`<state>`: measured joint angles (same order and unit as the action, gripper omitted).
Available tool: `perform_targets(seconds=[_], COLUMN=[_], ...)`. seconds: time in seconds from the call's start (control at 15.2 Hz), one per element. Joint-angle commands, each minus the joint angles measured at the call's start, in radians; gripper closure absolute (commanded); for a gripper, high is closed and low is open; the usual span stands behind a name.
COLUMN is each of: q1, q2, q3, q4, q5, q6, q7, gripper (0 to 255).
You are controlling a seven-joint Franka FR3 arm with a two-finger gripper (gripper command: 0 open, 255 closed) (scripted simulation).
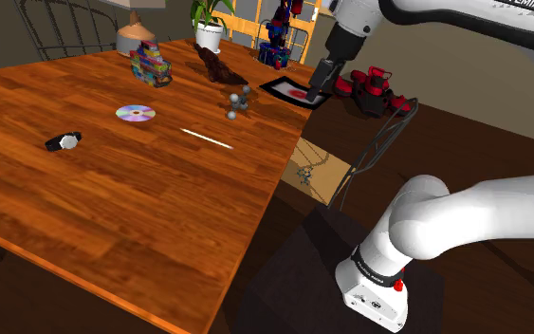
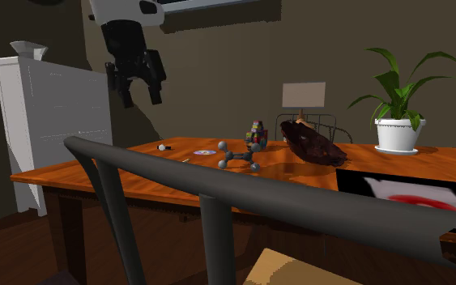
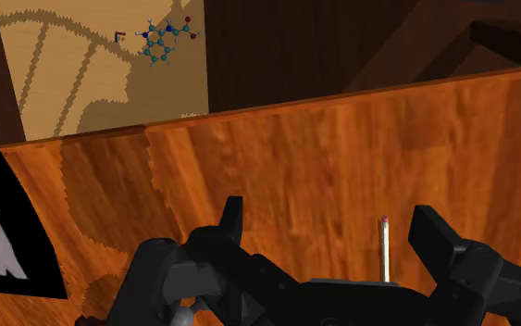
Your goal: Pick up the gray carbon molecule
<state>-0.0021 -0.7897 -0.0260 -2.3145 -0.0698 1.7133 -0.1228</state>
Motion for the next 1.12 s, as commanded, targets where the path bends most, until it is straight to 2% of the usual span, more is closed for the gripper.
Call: perform_targets(seconds=[0.0, 0.53, 1.06], q1=[0.000, -0.065, -0.114], q2=[0.000, 0.334, 0.671], q3=[0.000, 0.077, 0.099], q4=[0.000, 0.170, 0.423], q5=[0.000, 0.047, 0.057], q6=[0.000, 0.109, 0.143], q7=[0.000, 0.296, 0.565], gripper=[0, 0, 0])
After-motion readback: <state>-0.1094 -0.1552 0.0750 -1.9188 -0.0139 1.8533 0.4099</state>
